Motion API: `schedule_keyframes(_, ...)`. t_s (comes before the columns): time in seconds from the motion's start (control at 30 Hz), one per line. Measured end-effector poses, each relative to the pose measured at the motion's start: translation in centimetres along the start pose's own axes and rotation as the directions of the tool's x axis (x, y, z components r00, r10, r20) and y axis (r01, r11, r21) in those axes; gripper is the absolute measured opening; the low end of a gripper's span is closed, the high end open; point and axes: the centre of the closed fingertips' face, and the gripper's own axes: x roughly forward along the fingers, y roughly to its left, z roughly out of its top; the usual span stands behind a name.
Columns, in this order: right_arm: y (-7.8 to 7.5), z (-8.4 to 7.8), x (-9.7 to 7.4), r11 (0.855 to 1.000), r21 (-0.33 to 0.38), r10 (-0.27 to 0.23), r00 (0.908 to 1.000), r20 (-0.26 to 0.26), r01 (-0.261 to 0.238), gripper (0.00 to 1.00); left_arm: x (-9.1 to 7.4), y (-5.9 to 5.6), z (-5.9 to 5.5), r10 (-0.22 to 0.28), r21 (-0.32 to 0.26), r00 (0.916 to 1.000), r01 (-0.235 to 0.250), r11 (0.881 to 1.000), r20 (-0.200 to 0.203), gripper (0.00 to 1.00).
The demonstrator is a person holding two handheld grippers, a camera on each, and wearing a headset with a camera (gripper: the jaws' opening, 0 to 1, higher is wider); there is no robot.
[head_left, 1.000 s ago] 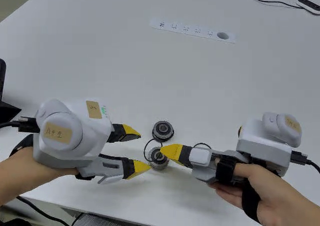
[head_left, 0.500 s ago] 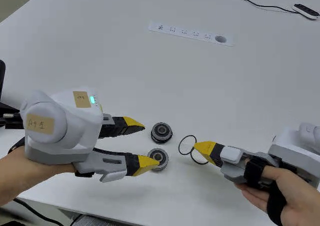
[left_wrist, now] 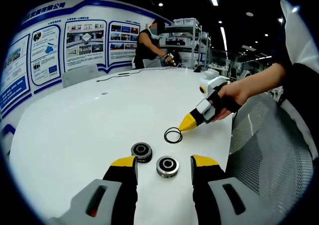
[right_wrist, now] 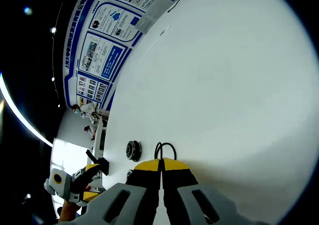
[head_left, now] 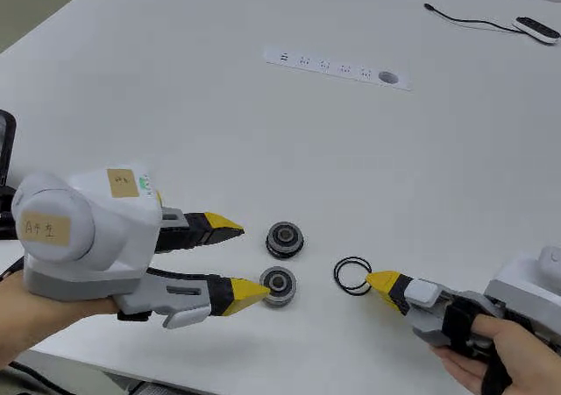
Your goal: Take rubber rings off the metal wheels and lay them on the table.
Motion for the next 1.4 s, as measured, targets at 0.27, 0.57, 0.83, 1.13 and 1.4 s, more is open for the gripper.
schedule_keyframes(0.27, -1.0, -0.1, -0.2, 0.994, -0.068, -0.085, 0.9963, -0.011, 0.084, 0.05, 0.2, -0.3, 0.2, -0.016, -0.009, 0.9999, 0.016, 1.000, 0.003, 0.44)
schedule_keyframes(0.57, -0.8, 1.0, -0.8, 0.991, -0.096, -0.087, 0.9956, 0.037, 0.090, 0.09, 0.2, 0.0, 0.5, -0.018, 0.001, 0.9998, 0.018, 1.000, 0.005, 0.43)
schedule_keyframes(0.83, 1.8, 2.9, -1.2, 0.996, -0.083, 0.037, 0.9915, 0.125, -0.027, 0.11, 1.2, 0.9, 0.9, -0.021, 0.027, 0.9997, 0.021, 0.999, -0.013, 0.42)
schedule_keyframes(1.13, 4.6, 2.4, -0.5, 0.979, -0.133, 0.165, 0.9824, 0.088, -0.152, 0.17, 3.1, 2.6, 1.8, -0.021, 0.049, 0.9995, 0.022, 0.999, -0.023, 0.39)
schedule_keyframes(1.4, 5.1, 0.9, 0.1, 0.960, -0.199, 0.201, 0.9794, 0.011, -0.195, 0.19, 5.5, 3.6, 1.4, -0.043, 0.052, 0.9976, 0.046, 0.998, -0.054, 0.35)
